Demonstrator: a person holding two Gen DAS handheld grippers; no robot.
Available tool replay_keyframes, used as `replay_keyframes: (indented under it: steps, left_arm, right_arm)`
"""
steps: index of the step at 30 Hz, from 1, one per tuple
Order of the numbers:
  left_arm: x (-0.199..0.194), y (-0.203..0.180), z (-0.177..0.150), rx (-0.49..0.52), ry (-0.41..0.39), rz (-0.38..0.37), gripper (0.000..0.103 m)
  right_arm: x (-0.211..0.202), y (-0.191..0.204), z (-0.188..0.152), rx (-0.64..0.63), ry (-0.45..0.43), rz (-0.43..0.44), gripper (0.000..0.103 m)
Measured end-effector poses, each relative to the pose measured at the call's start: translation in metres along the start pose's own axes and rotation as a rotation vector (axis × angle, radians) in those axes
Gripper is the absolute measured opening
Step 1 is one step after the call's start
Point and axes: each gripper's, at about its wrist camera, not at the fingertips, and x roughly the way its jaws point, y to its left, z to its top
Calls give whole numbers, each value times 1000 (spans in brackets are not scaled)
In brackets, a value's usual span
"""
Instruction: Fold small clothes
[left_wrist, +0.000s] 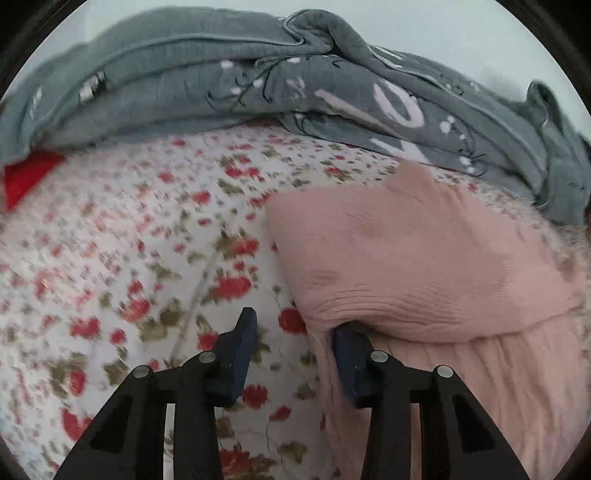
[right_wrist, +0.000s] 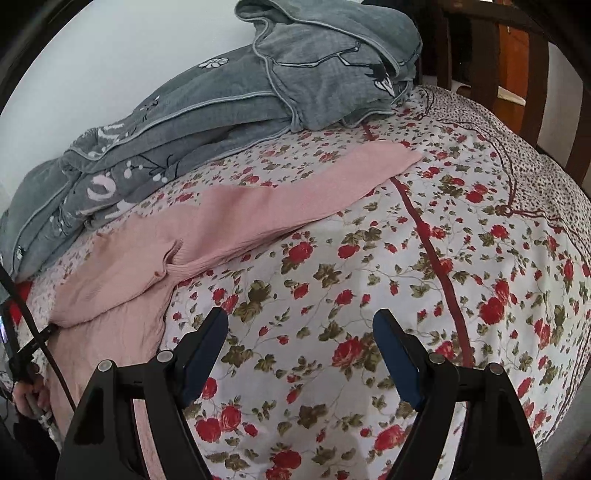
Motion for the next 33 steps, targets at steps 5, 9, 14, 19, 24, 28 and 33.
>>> replay_keyframes:
  steps: [5,9,14,19,24,28,33]
  left_arm:
    - [-11,-5,-10,63,3,32,69]
    - [-31,10,-18,36,-52,44,75]
    - [-37,7,3,-8,-75,28,76]
    - [-5,-9,21,-41,2,94,76]
    - [12,-21,15,42,59,165,78]
    - [-4,-20,23,20,19,139,77]
    - [-15,-10,34,-41,-26,108,77]
  right_arm:
    - [16,-5,7,30,5,0,80]
    - [23,-18,16,33,-24,-11,80]
    - [45,-39,38,41,-35,-21,68]
    - [68,-53,65,79,-54,1,60]
    - [98,-75,92,181,-49,62,55]
    - [121,-90,114,255,-28,67,50]
    - [140,-105,135,299,-19,55,40]
